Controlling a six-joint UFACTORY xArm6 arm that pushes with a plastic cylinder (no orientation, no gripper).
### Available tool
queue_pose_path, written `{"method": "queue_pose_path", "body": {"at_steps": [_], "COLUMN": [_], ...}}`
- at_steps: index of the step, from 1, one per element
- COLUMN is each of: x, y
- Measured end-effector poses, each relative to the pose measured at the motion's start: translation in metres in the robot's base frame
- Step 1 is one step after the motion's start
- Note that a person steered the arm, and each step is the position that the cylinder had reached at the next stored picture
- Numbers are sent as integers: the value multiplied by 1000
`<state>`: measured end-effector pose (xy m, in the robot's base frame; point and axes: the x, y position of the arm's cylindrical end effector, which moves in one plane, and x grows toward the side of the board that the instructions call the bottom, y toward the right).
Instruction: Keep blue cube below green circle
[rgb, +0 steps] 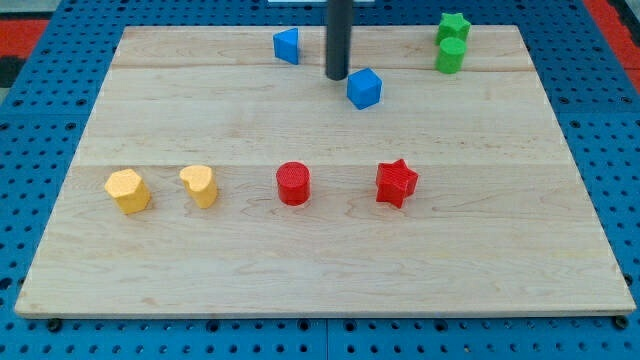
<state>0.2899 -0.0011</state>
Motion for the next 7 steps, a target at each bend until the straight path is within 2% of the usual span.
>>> {"method": "queue_pose_path", "body": {"at_steps": [1, 6, 7], "x": [17, 26, 47], "y": [-20, 94, 86]}}
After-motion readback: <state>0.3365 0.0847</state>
